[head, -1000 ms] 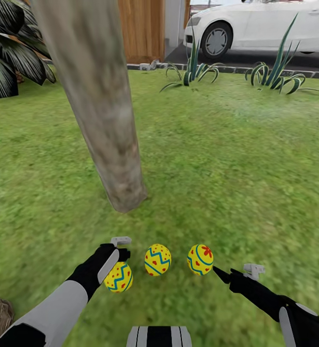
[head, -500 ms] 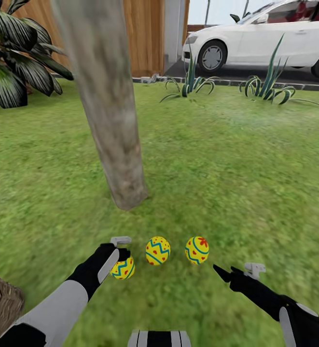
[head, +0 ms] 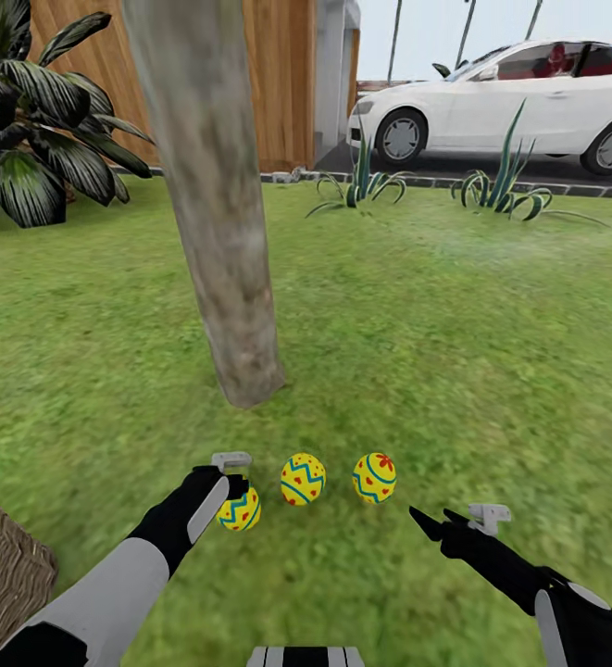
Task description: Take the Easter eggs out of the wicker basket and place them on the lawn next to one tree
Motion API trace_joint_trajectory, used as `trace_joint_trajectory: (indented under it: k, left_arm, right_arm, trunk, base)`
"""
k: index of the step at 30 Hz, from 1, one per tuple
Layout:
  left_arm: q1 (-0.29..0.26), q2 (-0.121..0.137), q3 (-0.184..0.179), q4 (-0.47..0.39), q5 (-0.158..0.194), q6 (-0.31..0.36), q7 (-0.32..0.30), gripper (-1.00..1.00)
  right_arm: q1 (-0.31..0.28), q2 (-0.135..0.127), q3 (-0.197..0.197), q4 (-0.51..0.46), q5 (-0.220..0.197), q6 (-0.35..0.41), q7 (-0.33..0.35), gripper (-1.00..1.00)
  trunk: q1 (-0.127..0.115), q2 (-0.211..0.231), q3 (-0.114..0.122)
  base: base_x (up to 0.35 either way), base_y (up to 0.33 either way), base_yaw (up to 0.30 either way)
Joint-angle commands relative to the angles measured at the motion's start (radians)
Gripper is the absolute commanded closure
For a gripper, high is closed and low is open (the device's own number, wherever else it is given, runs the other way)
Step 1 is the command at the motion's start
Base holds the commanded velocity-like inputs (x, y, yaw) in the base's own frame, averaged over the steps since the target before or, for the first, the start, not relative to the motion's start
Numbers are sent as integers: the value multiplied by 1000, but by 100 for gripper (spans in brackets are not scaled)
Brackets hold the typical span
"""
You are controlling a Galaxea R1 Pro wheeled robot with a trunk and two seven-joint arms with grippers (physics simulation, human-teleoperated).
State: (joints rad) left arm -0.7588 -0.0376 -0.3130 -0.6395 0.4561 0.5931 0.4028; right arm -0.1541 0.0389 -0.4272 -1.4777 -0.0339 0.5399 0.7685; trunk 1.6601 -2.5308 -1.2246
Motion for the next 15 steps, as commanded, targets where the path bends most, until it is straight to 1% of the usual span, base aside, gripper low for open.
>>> trace_joint_trajectory:
  k: [1,8,15]
  left_arm:
    - [0,1,-5,-1,11,2,9,-100]
    - [0,1,-5,-2,11,2,10,-100]
    - [0,1,-5,-2,12,2,11,-100]
  right_arm:
    - [-1,1,-3,-1,-3,8,4,-100]
    - [-1,1,-5,-1,-7,3,6,-100]
    - [-1,1,-5,-1,-11,1,7,-100]
  trunk:
    - [-1,0,3]
    - [-4,2,30]
    - [-7,3,57]
  base:
    - [-8,0,0]
    - [-21,0,0]
    - [-227,0,0]
